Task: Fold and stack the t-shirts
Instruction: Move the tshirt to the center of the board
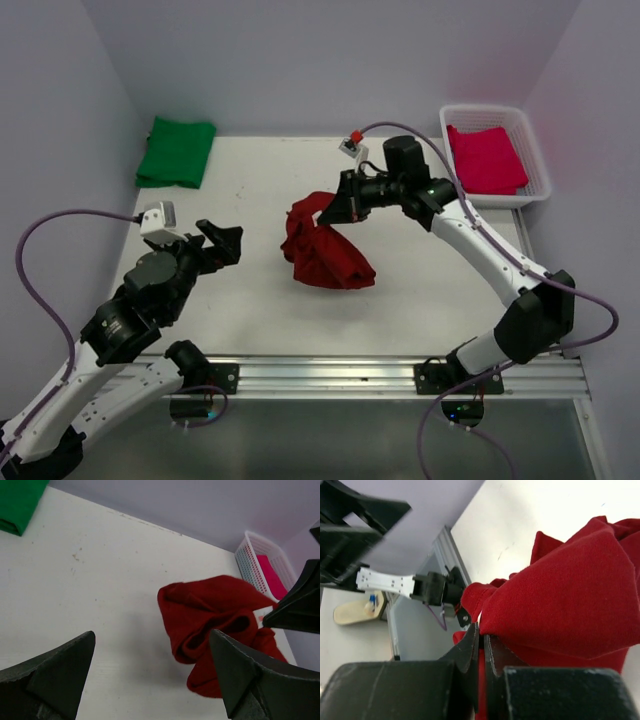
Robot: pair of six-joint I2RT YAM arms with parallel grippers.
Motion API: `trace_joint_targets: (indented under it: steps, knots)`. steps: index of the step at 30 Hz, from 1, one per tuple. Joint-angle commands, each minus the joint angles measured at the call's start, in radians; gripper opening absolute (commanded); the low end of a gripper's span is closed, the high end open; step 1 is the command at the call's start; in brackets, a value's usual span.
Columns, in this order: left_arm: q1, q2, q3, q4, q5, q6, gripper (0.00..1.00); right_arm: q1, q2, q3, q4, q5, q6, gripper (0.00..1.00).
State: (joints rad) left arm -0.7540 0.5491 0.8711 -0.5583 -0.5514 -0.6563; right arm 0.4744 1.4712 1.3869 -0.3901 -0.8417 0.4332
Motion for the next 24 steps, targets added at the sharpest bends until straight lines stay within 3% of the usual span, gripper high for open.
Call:
trace_joint_targets:
  steps: [1, 8, 9, 10, 13, 21, 24]
  knots:
    - [-0.002, -0.021, 0.045, -0.078, -0.104, -0.032, 1.00, 0.085, 0.044, 0.018, 0.017, 0.044, -0.030, 0.00]
    - [-0.004, -0.028, 0.057, -0.133, -0.110, -0.057, 1.00, 0.173, 0.139, 0.144, -0.032, 0.171, -0.047, 0.00]
    - [-0.004, -0.028, 0.058, -0.135, -0.111, -0.057, 1.00, 0.173, 0.141, 0.161, -0.059, 0.211, -0.050, 0.09]
    - [-0.002, -0.029, 0.062, -0.137, -0.113, -0.057, 1.00, 0.171, 0.140, 0.164, -0.073, 0.292, -0.054, 0.46]
    - [-0.004, -0.023, 0.071, -0.138, -0.114, -0.052, 1.00, 0.173, 0.110, 0.153, -0.105, 0.393, -0.067, 0.99]
    - [-0.004, 0.037, 0.085, -0.115, -0.098, -0.048, 1.00, 0.188, 0.072, 0.046, -0.161, 0.567, -0.059, 0.99]
    - [-0.002, 0.058, 0.088, -0.100, -0.081, -0.052, 1.00, 0.249, 0.086, -0.006, -0.177, 0.689, -0.011, 0.98]
